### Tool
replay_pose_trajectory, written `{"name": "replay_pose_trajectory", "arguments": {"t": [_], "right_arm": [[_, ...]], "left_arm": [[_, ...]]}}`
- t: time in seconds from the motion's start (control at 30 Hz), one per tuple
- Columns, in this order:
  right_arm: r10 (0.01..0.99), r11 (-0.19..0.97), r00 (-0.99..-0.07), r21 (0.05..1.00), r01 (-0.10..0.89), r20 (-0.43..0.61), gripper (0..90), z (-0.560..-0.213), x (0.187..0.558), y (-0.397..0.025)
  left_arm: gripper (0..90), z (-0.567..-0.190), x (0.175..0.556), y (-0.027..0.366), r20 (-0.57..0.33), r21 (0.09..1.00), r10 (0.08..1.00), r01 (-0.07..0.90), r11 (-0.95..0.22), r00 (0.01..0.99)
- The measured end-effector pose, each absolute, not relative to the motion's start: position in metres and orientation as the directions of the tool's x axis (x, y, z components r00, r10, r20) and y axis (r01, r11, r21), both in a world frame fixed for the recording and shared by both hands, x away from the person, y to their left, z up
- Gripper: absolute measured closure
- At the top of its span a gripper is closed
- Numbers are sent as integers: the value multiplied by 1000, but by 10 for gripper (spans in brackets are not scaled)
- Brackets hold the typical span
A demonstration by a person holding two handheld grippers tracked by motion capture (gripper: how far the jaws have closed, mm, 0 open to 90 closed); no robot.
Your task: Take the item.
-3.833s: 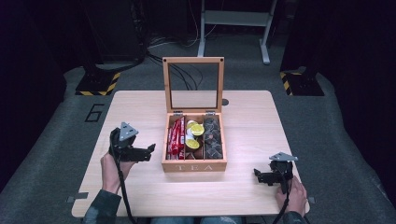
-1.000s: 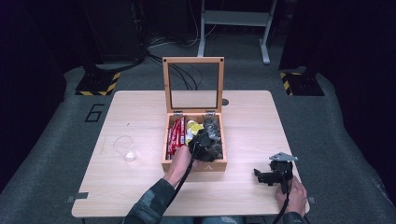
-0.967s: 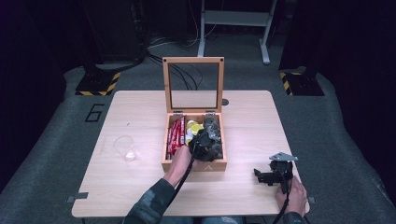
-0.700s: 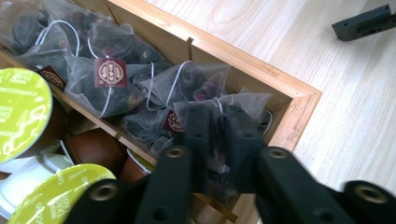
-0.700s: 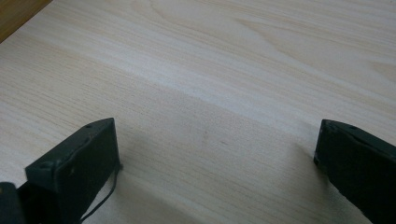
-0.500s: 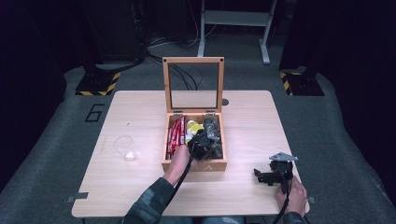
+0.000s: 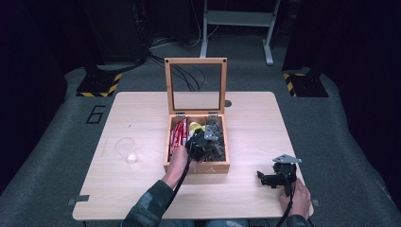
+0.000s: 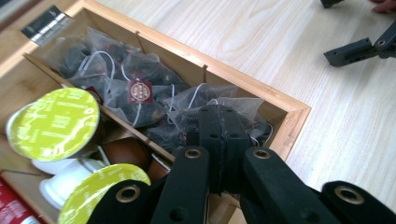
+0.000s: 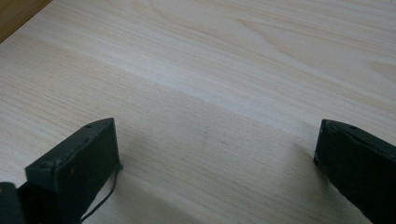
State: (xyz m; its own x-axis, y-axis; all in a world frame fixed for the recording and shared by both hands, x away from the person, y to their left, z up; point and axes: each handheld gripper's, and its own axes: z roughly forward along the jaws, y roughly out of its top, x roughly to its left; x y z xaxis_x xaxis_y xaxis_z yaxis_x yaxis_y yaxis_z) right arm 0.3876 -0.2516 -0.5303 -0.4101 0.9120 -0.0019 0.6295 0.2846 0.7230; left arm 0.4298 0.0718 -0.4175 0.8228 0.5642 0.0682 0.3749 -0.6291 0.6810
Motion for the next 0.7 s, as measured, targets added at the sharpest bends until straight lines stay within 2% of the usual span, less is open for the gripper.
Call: {"name": "replay_pose_trajectory", "arguments": {"t": [0.7], "right_arm": [[912,284,-410,723,630,-2,0,-530,388,-252]], "left_arm": [[899,-386,416,97,121,744,595,324,-584,794]]}}
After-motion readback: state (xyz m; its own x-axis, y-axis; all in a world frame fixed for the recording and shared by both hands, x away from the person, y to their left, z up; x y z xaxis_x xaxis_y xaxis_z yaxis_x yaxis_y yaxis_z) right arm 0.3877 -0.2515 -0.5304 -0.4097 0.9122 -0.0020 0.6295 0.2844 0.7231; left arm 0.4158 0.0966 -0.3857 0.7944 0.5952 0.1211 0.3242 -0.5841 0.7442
